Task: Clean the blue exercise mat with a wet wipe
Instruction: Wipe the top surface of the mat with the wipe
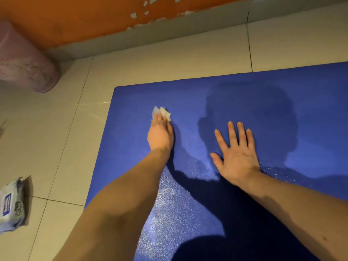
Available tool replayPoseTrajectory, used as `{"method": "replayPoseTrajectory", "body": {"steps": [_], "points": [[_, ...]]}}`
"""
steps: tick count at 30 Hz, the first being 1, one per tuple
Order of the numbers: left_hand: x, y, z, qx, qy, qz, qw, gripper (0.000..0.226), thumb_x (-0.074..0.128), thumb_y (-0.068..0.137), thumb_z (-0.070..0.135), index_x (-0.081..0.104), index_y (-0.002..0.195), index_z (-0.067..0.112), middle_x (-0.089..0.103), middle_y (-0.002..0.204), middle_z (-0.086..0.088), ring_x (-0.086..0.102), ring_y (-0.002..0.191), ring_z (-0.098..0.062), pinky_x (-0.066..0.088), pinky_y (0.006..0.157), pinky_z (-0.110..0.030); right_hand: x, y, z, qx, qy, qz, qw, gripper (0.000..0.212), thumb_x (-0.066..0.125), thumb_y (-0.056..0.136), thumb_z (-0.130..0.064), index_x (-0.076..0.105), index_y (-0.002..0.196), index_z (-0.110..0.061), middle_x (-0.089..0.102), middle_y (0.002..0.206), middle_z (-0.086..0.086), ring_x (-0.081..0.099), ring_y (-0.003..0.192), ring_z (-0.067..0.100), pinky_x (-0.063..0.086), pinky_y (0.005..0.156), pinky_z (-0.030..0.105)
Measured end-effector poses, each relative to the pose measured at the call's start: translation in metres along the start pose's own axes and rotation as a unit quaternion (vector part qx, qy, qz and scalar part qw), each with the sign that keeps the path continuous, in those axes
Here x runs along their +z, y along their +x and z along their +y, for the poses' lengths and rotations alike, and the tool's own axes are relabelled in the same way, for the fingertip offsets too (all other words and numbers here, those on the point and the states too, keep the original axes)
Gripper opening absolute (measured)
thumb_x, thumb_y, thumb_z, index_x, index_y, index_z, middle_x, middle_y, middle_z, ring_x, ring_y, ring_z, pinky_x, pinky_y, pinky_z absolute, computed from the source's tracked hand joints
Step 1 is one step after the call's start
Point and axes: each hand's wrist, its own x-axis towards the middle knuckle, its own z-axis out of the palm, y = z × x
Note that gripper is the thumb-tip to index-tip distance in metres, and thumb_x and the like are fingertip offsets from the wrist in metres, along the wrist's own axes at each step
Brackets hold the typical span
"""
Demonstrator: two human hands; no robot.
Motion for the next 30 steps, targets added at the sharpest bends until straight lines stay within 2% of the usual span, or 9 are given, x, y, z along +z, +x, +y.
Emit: {"method": "replayPoseTrajectory", "body": {"steps": [4, 7, 11, 14, 18, 21, 24, 27, 30], "points": [[0.003, -0.019, 0.012, 0.103, 0.034, -0.041, 0.993, 0.046, 0.036, 0.107, 0.025, 0.039, 0.152, 0.017, 0.03, 0.162, 0.0, 0.03, 0.147, -0.016, 0.03, 0.117, -0.031, -0.001, -0.001, 0.0, 0.003, -0.003, 0.001, 1.0, 0.076, 0.021, 0.095, -0.061, 0.02, 0.161, -0.022, 0.011, 0.166, 0.023, 0.002, 0.153, 0.047, 0.009, 0.121, 0.062], [-0.011, 0.006, -0.004, 0.052, 0.053, -0.036, 0.997, 0.048, 0.035, 0.108, 0.027, 0.031, 0.156, 0.022, 0.026, 0.163, 0.005, 0.033, 0.145, -0.017, 0.033, 0.113, -0.031, -0.001, 0.0, 0.0, -0.001, 0.001, 0.002, 1.0, 0.076, 0.023, 0.094, -0.06, 0.025, 0.16, -0.022, 0.014, 0.166, 0.023, 0.004, 0.152, 0.047, 0.01, 0.121, 0.062], [-0.017, 0.051, -0.017, -0.044, 0.075, -0.02, 0.996, 0.049, 0.032, 0.108, 0.032, 0.025, 0.157, 0.028, 0.034, 0.16, -0.002, 0.042, 0.139, -0.032, 0.04, 0.108, -0.042, 0.0, 0.0, 0.001, -0.006, 0.014, 0.01, 1.0, 0.075, 0.023, 0.095, -0.061, 0.025, 0.16, -0.022, 0.013, 0.166, 0.022, 0.004, 0.153, 0.046, 0.009, 0.122, 0.061], [-0.009, 0.073, -0.015, -0.097, 0.059, -0.018, 0.993, 0.048, 0.031, 0.107, 0.034, 0.037, 0.153, 0.022, 0.036, 0.159, -0.003, 0.041, 0.14, -0.032, 0.041, 0.108, -0.044, 0.002, -0.001, 0.002, -0.004, 0.017, 0.009, 1.0, 0.075, 0.021, 0.097, -0.062, 0.019, 0.161, -0.024, 0.007, 0.167, 0.02, -0.002, 0.154, 0.043, 0.006, 0.123, 0.06], [0.006, 0.063, 0.005, -0.022, -0.012, 0.017, 1.0, 0.044, 0.036, 0.105, 0.021, 0.049, 0.144, 0.004, 0.04, 0.156, -0.011, 0.032, 0.145, -0.027, 0.026, 0.119, -0.042, 0.002, 0.0, 0.002, 0.002, 0.009, 0.002, 1.0, 0.075, 0.02, 0.097, -0.062, 0.015, 0.162, -0.024, 0.005, 0.168, 0.02, -0.004, 0.154, 0.043, 0.005, 0.123, 0.06], [0.014, 0.036, 0.032, 0.071, -0.033, -0.02, 0.997, 0.045, 0.038, 0.107, 0.024, 0.043, 0.15, 0.011, 0.034, 0.16, -0.004, 0.03, 0.147, -0.023, 0.027, 0.119, -0.04, 0.002, -0.001, 0.0, 0.003, -0.003, 0.007, 1.0, 0.075, 0.022, 0.097, -0.06, 0.017, 0.161, -0.022, 0.007, 0.167, 0.022, -0.001, 0.153, 0.045, 0.007, 0.122, 0.061], [0.015, 0.031, 0.037, 0.106, -0.022, -0.047, 0.993, 0.048, 0.039, 0.108, 0.028, 0.034, 0.155, 0.024, 0.025, 0.163, 0.007, 0.025, 0.149, -0.016, 0.03, 0.116, -0.035, 0.0, -0.001, -0.001, 0.001, -0.007, 0.007, 1.0, 0.075, 0.024, 0.097, -0.06, 0.019, 0.161, -0.021, 0.009, 0.166, 0.023, 0.002, 0.153, 0.046, 0.008, 0.122, 0.061], [0.002, 0.053, 0.02, 0.064, 0.025, -0.035, 0.997, 0.05, 0.036, 0.108, 0.026, 0.028, 0.157, 0.024, 0.024, 0.164, 0.006, 0.024, 0.15, -0.022, 0.031, 0.116, -0.037, 0.0, 0.0, 0.0, 0.003, -0.004, 0.001, 1.0, 0.075, 0.023, 0.097, -0.061, 0.017, 0.161, -0.022, 0.007, 0.167, 0.021, -0.001, 0.154, 0.044, 0.008, 0.122, 0.061], [-0.007, 0.086, 0.002, -0.05, 0.047, -0.015, 0.998, 0.05, 0.033, 0.108, 0.03, 0.027, 0.157, 0.024, 0.034, 0.16, -0.004, 0.035, 0.145, -0.029, 0.039, 0.108, -0.043, -0.001, 0.0, 0.0, 0.001, 0.011, -0.001, 1.0, 0.076, 0.025, 0.096, -0.061, 0.018, 0.161, -0.023, 0.006, 0.168, 0.02, -0.002, 0.154, 0.043, 0.008, 0.122, 0.06]]}}
